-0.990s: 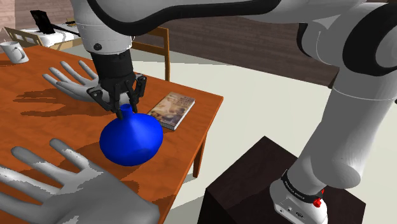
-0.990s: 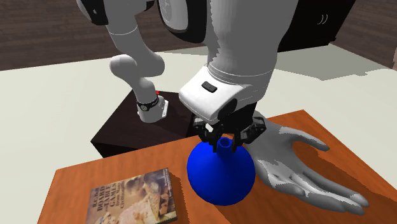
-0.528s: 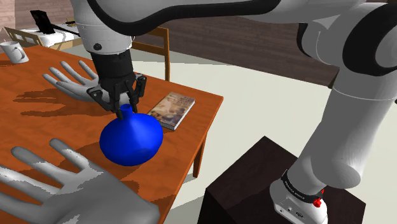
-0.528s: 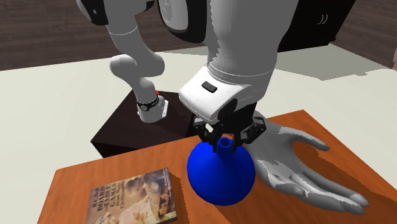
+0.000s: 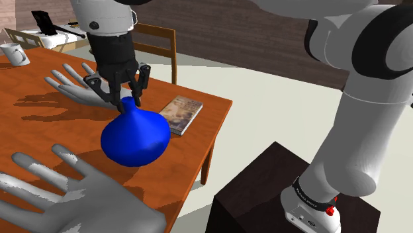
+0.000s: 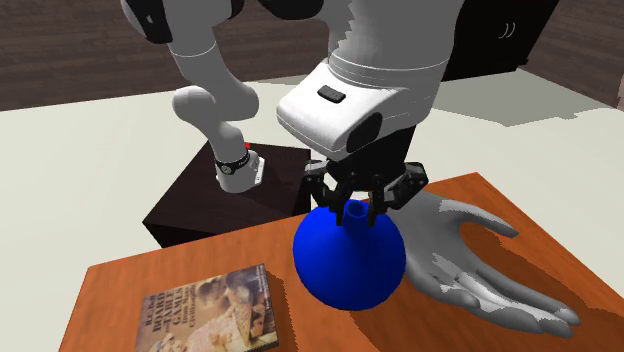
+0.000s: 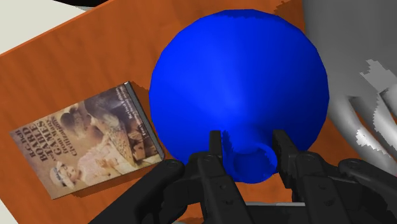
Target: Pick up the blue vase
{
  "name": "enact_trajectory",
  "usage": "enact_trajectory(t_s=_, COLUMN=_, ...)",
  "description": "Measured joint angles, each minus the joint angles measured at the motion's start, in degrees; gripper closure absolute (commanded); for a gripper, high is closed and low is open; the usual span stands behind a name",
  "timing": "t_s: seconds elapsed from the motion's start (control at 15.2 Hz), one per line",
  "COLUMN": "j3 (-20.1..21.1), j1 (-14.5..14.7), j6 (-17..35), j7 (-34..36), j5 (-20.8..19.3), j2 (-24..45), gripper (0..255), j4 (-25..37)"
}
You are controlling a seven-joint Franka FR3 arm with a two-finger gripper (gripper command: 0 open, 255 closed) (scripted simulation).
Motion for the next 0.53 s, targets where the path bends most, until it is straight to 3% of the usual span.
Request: enact_trajectory(t_s=0.53, j3=0.2, j1=2.0, j6=-7.1, j7=0.8, j5=-1.5, j2=2.4, gripper=255, j4=9.3)
